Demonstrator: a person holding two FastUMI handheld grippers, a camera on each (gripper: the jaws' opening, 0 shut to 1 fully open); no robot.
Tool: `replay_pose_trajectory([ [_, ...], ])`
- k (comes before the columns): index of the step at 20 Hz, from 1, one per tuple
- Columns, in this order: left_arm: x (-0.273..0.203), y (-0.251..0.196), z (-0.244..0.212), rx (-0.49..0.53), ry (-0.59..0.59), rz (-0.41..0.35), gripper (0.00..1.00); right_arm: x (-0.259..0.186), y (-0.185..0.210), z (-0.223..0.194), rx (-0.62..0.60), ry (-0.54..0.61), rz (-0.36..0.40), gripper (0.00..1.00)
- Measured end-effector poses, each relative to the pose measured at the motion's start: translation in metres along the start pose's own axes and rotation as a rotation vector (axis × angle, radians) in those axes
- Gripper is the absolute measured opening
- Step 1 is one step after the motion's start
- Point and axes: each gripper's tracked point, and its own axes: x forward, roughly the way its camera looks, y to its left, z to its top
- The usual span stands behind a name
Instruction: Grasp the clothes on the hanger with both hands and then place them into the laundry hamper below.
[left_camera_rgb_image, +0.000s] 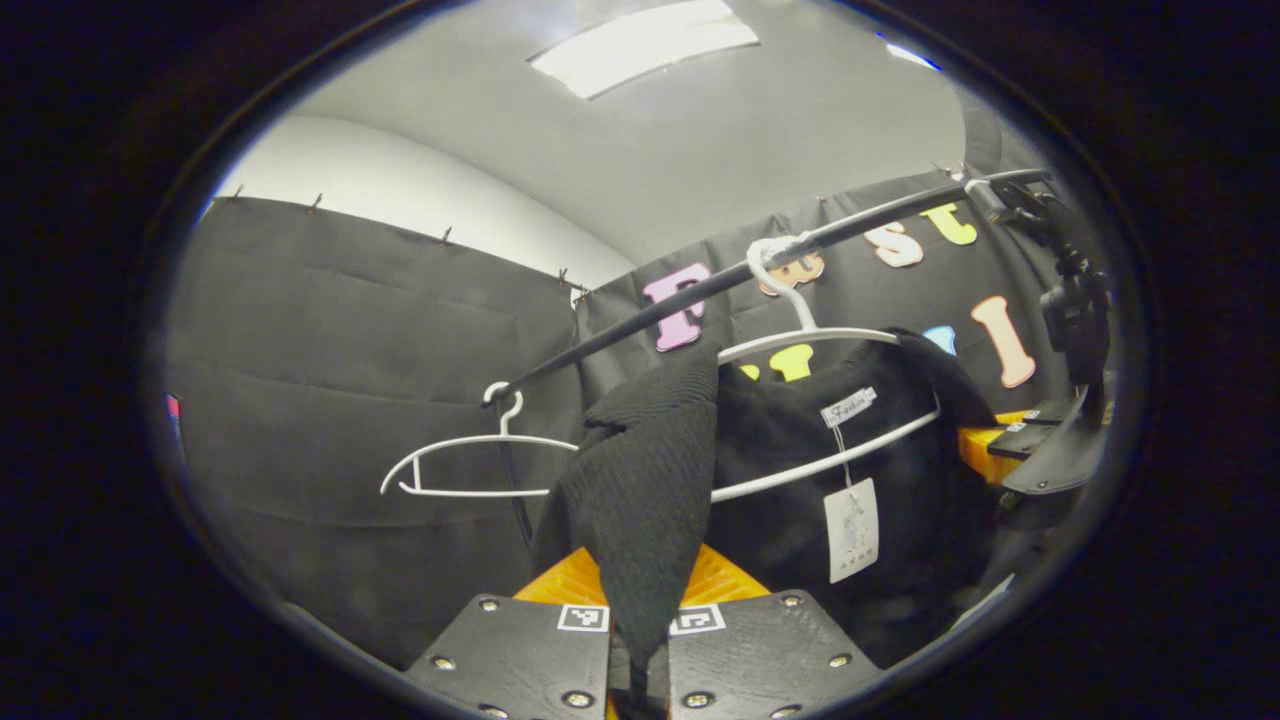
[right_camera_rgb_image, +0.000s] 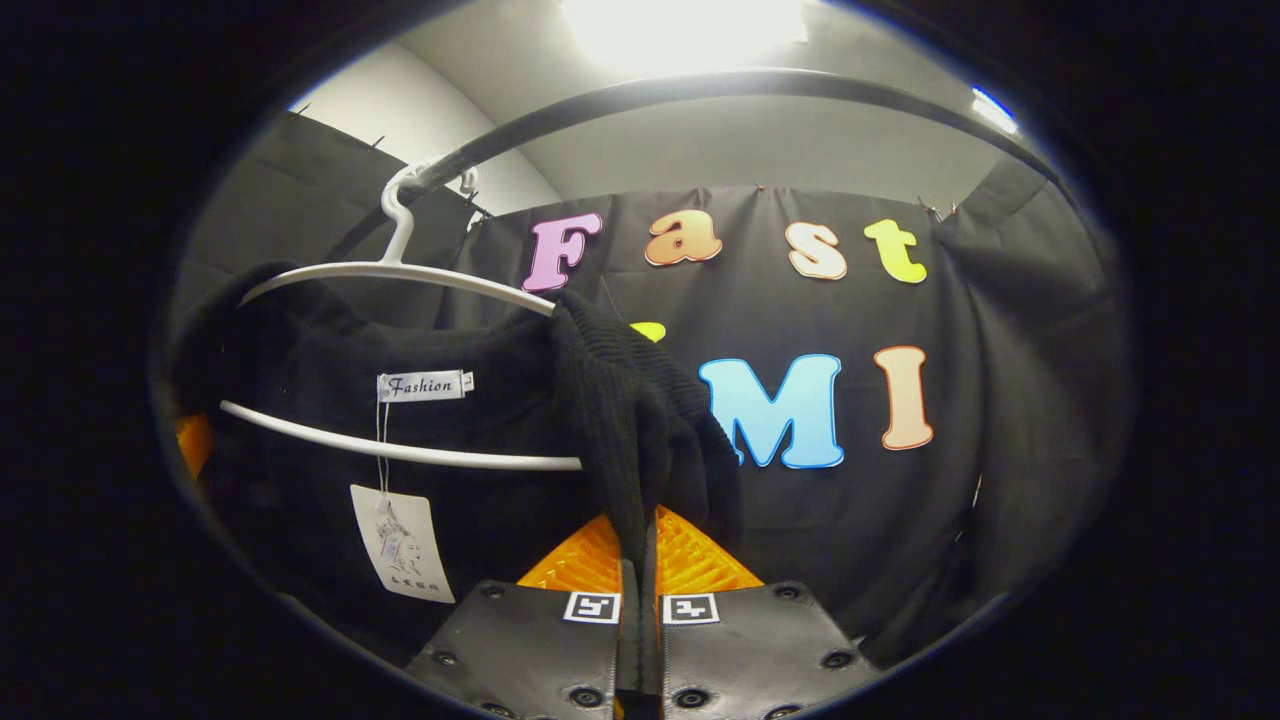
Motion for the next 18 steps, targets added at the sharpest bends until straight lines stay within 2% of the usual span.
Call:
replay_pose_trajectory([
  [10,-0.002,0.041,0.035,-0.02,-0.042,0.047,0.07,-0.007,-0.055,0.047,-0.003,-0.125,-0.101,0.01],
  [18,0.01,0.074,0.069,-0.004,-0.124,0.082,0.07,0.005,-0.079,0.07,-0.011,-0.217,-0.153,0.01],
])
